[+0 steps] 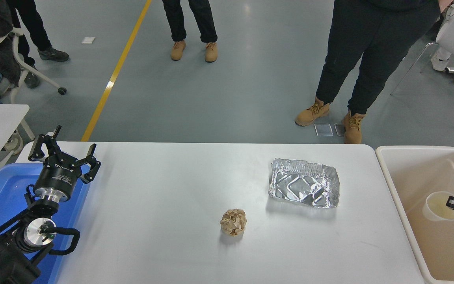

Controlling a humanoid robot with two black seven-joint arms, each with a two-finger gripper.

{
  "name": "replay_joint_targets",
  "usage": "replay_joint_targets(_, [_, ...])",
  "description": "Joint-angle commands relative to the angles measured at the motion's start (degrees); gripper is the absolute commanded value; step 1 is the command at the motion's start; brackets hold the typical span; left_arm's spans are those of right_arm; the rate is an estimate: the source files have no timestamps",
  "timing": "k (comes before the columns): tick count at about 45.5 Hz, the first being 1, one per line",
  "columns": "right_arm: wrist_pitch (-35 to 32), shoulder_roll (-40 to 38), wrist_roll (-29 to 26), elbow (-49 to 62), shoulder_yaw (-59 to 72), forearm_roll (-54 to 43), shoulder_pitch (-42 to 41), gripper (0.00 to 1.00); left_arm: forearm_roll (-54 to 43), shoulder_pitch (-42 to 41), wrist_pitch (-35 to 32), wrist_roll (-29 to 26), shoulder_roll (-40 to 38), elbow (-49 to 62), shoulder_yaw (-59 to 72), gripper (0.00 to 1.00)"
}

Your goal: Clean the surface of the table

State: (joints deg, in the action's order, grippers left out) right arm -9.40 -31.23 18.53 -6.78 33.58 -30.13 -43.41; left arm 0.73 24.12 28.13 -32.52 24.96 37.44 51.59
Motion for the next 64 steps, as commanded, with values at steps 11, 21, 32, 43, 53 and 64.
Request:
replay_joint_targets(11, [1.75,-0.76,0.01,0.01,-0.53,0.77,0.17,0.64,-0.03,0.05,0.00,0.00,0.00,0.00,0.00,0.99])
replay_joint_targets(21, [4.92,-1.55,0.10,-1.13,-5.18,0.95,-0.54,0.92,-0.03,-0.04,0.00,0.00,0.00,0.00,0.00,0.99])
replay_joint_targets(32, [4.39,-4.63,0.02,-3.67,-22.04,0.95,-1.33,0.97,-0.03,0.05,0.00,0.00,0.00,0.00,0.00,0.99])
replay_joint_targets(43, [4.39,-6.30,0.01,-6.93,-30.41,0.95,-2.38,0.97,-0.03,-0.04,0.00,0.00,0.00,0.00,0.00,0.99])
replay_joint_targets(53, [4.31,-6.39,0.01,-9.48,-33.66,5.59,-4.75,0.97,-0.03,-0.04,0.00,0.00,0.00,0.00,0.00,0.99])
replay_joint_targets(64, [4.39,-7.97,0.01,-12.73,-33.93,17.91,-5.81,0.98,-0.03,0.05,0.00,0.00,0.00,0.00,0.00,0.99])
